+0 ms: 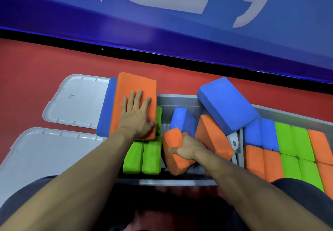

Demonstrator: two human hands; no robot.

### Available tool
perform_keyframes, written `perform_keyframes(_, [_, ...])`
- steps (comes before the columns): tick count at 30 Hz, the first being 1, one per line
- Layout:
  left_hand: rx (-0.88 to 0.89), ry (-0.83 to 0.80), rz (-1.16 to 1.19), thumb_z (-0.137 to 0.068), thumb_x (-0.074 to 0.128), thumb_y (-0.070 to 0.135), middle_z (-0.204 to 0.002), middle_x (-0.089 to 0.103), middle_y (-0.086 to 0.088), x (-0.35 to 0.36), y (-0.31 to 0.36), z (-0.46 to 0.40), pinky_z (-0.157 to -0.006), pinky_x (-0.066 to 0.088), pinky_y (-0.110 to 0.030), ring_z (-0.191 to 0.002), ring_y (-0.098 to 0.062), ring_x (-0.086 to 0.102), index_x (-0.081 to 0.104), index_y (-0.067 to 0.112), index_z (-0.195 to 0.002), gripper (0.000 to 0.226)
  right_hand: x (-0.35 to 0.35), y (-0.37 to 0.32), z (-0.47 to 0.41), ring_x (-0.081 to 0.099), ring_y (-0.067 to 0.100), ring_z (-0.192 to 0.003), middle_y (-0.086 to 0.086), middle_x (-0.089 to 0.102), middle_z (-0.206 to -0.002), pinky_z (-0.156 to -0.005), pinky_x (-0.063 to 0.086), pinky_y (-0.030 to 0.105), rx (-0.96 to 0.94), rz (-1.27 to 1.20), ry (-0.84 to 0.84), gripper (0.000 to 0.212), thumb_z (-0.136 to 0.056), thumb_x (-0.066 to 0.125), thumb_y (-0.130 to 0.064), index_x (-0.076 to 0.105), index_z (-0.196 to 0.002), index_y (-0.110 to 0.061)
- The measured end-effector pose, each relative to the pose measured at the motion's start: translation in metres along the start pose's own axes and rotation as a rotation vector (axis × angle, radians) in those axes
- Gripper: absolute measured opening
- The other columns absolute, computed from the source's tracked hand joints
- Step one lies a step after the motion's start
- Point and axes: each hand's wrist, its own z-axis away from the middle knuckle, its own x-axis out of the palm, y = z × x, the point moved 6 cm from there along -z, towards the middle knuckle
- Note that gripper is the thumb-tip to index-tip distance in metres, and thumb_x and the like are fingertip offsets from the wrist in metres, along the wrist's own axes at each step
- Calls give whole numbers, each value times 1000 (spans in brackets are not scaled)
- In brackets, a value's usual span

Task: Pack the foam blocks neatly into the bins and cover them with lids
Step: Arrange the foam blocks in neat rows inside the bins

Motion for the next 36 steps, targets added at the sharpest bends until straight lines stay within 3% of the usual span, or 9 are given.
perform_keyframes(8, [23,17,-3,-85,58,68,-168,-11,-5,6,-3,-2,-123,-12,-48,-154,-28,-16,12,29,-160,97,48,7,-15,54,33,-132,17,53,-146,-101,45,36,148,-219,46,108,-84,67,-65,17,-151,3])
perform_keyframes(13, [20,22,-2,-85,58,67,-168,-12,-6,8,-3,-3,-123,-11,-48,-154,-29,-16,11,28,-160,97,62,2,-23,64,34,-114,14,65,-124,-91,51,38,132,-203,62,95,-73,77,-68,30,-130,-7])
perform_keyframes(17, [24,27,10,-84,59,67,-168,-11,-6,8,-7,-4,-123,-10,-48,-154,-29,-15,12,28,-160,98,69,0,-26,64,32,-112,14,63,-124,-85,48,35,118,-228,27,93,-77,79,-61,29,-131,-5])
perform_keyframes(23, [45,53,35,-82,62,68,-169,-7,-6,7,-11,-6,-123,-8,-48,-154,-29,-12,16,29,-160,99,64,0,-40,61,36,-119,16,64,-124,-93,48,41,99,-96,23,91,-70,78,-70,33,-121,-9])
perform_keyframes(25, [50,53,35,-83,63,67,-169,-7,-7,7,-11,-6,-123,-8,-49,-154,-29,-12,16,28,-160,98,57,1,-42,60,37,-121,17,62,-128,-95,48,43,115,-61,22,91,-73,69,-78,40,-124,-9])
perform_keyframes(28, [47,53,26,-83,61,68,-169,-8,-7,7,-10,-6,-123,-8,-49,-154,-29,-13,15,28,-160,98,24,-1,-46,62,37,-118,19,66,-125,-92,49,41,123,-27,249,80,-87,45,-80,61,-118,-8])
perform_keyframes(30, [47,52,28,-84,59,69,-169,-8,-6,7,-11,-6,-123,-8,-48,-154,-29,-14,14,28,-160,97,-6,-6,-51,59,37,-118,17,64,-121,-89,49,41,84,-46,473,70,-92,44,-73,62,-114,-9])
perform_keyframes(33, [60,66,30,-84,57,70,-169,-7,-6,6,-12,-4,-124,-9,-48,-155,-29,-13,14,28,-160,97,-27,-21,-66,42,35,-125,13,46,-133,-93,49,45,-72,-90,569,53,-94,55,-61,58,-128,-20])
perform_keyframes(36, [60,77,31,-84,57,71,-169,-6,-6,5,-14,-4,-124,-9,-47,-155,-28,-12,15,29,-160,96,-10,-30,-91,3,38,-150,4,-7,-167,-108,38,59,-103,-13,351,54,-98,51,-59,41,-149,-44])
